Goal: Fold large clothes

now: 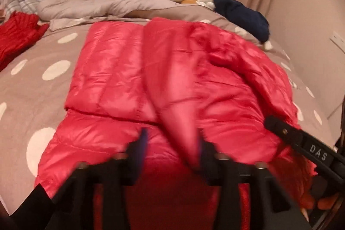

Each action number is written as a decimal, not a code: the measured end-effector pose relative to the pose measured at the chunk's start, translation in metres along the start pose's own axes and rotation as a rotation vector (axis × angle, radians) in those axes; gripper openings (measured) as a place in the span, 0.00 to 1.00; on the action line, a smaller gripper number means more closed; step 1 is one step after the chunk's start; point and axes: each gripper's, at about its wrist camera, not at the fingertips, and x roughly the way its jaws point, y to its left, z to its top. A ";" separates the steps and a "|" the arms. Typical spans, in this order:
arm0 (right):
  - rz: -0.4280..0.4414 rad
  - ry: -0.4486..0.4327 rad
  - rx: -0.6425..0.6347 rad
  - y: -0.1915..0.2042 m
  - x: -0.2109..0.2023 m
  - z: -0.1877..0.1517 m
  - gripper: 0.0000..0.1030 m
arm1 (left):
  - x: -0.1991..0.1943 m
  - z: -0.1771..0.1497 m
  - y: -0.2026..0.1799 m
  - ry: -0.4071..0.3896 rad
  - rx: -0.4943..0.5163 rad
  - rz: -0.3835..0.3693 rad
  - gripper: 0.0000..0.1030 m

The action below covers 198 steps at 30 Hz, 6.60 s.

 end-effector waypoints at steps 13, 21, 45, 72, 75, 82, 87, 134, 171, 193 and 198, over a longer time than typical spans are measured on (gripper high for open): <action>-0.060 -0.054 -0.002 -0.004 0.022 -0.011 0.78 | 0.018 -0.010 0.003 -0.027 -0.020 0.082 0.78; -0.056 -0.057 -0.011 -0.002 0.022 -0.013 0.81 | 0.012 -0.014 0.013 -0.043 -0.054 0.037 0.78; 0.040 -0.060 -0.001 -0.002 0.021 -0.015 1.00 | 0.006 -0.017 0.020 -0.058 -0.109 -0.051 0.83; 0.045 -0.338 0.323 -0.114 -0.142 -0.083 1.00 | -0.127 -0.088 0.126 -0.321 -0.558 0.014 0.98; 0.045 -0.340 0.431 -0.138 -0.149 -0.113 1.00 | -0.133 -0.106 0.139 -0.292 -0.565 0.000 0.98; 0.116 -0.392 0.453 -0.129 -0.148 -0.157 1.00 | -0.139 -0.157 0.148 -0.351 -0.665 -0.088 0.98; 0.190 -0.426 0.538 -0.117 -0.141 -0.179 1.00 | -0.138 -0.169 0.133 -0.359 -0.680 -0.160 0.98; 0.350 -0.224 0.574 -0.056 -0.137 -0.181 0.98 | -0.118 -0.192 0.078 -0.210 -0.746 -0.274 0.98; 0.246 -0.290 0.348 -0.052 -0.150 -0.158 0.13 | -0.127 -0.143 0.041 -0.233 -0.439 -0.162 0.16; 0.308 -0.539 0.163 0.001 -0.256 -0.108 0.15 | -0.238 -0.080 0.015 -0.492 -0.275 -0.113 0.16; 0.294 -0.511 0.182 -0.002 -0.235 -0.087 0.16 | -0.217 -0.049 0.013 -0.471 -0.246 -0.113 0.16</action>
